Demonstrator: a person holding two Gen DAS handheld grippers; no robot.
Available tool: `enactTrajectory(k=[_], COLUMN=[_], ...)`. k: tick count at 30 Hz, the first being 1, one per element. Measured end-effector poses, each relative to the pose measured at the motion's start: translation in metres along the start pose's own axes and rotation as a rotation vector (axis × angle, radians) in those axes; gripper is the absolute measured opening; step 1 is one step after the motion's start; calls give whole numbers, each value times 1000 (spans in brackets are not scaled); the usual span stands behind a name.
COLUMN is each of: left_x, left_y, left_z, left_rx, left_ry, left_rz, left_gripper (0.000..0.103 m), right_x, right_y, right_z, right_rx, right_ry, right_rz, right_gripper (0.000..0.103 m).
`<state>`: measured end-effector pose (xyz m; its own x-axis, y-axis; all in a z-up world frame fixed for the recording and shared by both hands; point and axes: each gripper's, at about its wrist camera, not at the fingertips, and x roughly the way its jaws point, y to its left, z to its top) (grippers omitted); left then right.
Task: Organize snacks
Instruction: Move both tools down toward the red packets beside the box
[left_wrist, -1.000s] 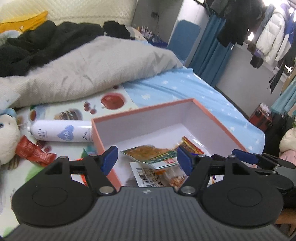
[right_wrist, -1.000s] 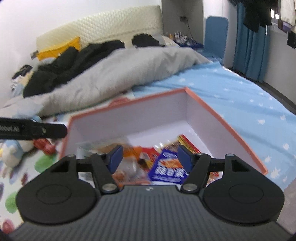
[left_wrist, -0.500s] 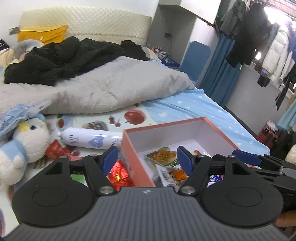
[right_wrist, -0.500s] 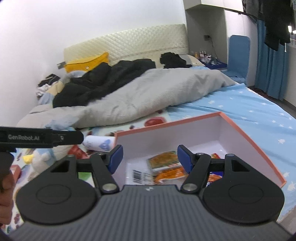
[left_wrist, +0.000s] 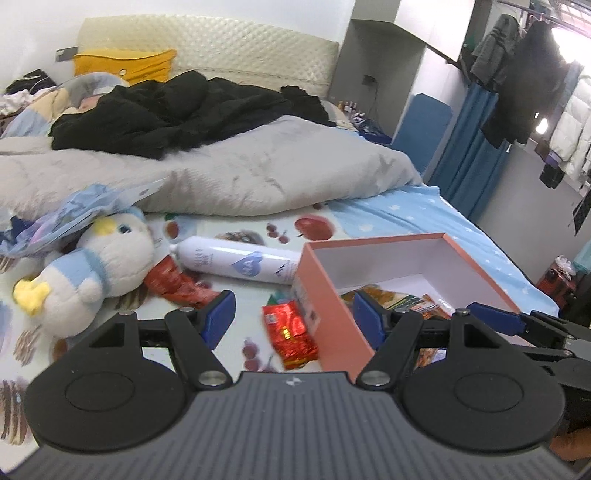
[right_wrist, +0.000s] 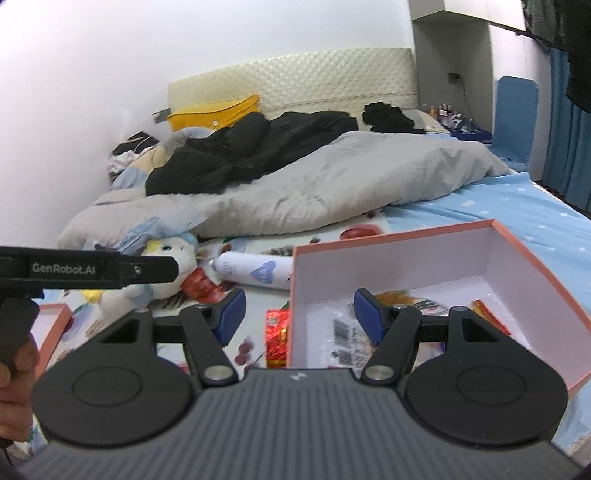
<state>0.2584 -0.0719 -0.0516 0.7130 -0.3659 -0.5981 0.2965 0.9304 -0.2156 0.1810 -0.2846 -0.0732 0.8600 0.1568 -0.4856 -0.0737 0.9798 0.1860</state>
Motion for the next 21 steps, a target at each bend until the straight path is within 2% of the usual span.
enactTrajectory(k=[11, 21], left_x=[-15, -32], left_y=[35, 64], left_z=[-37, -74], left_rx=[-31, -105], left_ry=[32, 62], left_rz=[76, 120], left_gripper=[75, 75], right_x=[3, -3], right_y=[40, 53], right_z=[-27, -50], right_rx=[-69, -78], right_ry=[35, 84], right_rz=[68, 103], right_gripper=[67, 67])
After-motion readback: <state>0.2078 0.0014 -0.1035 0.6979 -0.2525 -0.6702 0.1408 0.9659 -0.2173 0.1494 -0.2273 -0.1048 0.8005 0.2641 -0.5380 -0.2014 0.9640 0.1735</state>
